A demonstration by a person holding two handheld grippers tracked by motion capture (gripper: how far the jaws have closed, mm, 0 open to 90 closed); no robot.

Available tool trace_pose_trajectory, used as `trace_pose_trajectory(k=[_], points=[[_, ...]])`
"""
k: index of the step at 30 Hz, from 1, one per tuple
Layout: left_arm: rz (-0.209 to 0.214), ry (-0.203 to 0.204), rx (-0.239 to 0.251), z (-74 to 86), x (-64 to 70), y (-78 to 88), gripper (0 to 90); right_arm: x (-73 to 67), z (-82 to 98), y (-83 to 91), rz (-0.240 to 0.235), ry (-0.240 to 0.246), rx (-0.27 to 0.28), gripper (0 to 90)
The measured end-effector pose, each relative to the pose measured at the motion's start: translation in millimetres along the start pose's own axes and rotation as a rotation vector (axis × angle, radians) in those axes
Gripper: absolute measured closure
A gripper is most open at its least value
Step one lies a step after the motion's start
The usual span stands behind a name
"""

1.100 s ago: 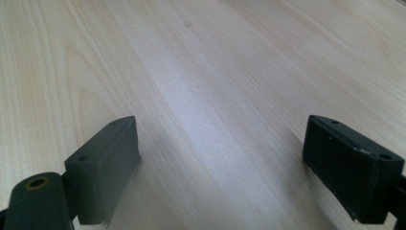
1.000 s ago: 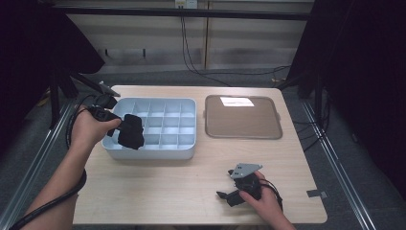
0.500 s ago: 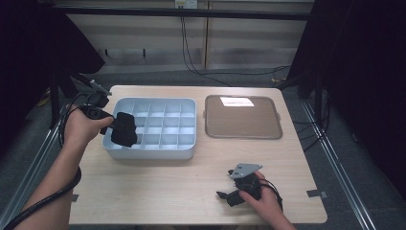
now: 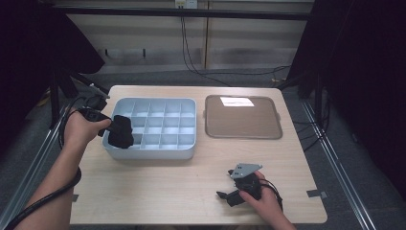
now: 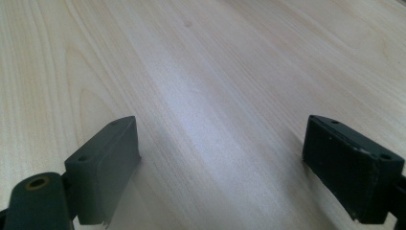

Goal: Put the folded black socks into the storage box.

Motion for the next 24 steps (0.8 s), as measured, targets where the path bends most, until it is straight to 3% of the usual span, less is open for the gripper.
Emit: trace_pose_trajectory(k=[16, 24], points=[[-0.019, 0.023, -0.019, 4.1, -16.9, -8.8, 71.7, -0.3, 0.1, 0.0, 0.0, -0.001, 0.0, 11.7], [-0.022, 0.058, -0.021, 9.1, -29.4, -13.7, 71.7, -0.2, 0.1, 0.0, 0.0, -0.001, 0.0, 11.7]])
Point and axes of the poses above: each handheld gripper's, and its own axes: y roughly backward along the jaws, z roughly out of its underside, x roughly to its right, the point moved 2 cm from there along -y, roughly forward along the jaws, and after that the axes turned 10 degrees about z, right-handed, at the moved point
